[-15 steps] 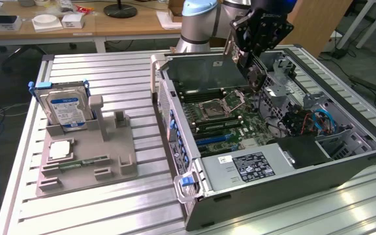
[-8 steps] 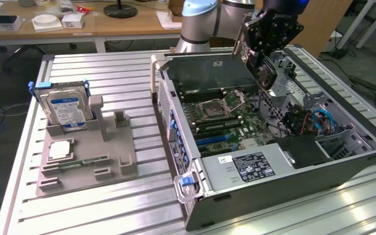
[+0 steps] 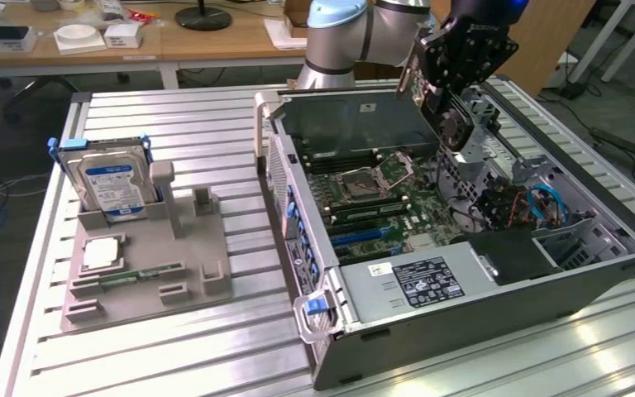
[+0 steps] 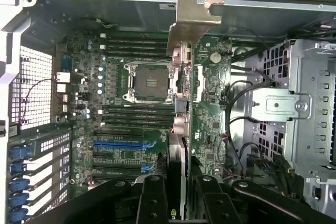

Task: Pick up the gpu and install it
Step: 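Insert the gpu into the slot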

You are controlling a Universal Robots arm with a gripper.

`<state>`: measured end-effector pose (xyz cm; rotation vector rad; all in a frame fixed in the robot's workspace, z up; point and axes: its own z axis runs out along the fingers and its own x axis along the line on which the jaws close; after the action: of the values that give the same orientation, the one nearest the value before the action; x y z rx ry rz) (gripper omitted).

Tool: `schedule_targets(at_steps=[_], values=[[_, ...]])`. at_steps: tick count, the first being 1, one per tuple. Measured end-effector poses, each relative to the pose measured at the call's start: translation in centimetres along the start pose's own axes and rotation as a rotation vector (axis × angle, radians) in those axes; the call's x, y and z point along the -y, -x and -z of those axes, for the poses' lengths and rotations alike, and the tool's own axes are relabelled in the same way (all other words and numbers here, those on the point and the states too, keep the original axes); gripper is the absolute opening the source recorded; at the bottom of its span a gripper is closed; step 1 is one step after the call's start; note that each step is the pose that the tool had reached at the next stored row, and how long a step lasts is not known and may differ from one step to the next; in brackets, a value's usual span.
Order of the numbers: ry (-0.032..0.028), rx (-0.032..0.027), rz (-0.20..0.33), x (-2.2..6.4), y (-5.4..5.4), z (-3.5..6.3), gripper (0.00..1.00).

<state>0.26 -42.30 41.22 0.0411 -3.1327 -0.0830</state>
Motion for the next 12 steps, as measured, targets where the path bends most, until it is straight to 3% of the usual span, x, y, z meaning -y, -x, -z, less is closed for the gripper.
schedule_targets(at_steps=[6, 12], values=[[0.0, -0.0004, 0.004, 0.0, 0.04, 0.0, 0.26], [-0.0007, -0.0057, 0.103, 0.0, 0.05, -0.06, 0.26]])
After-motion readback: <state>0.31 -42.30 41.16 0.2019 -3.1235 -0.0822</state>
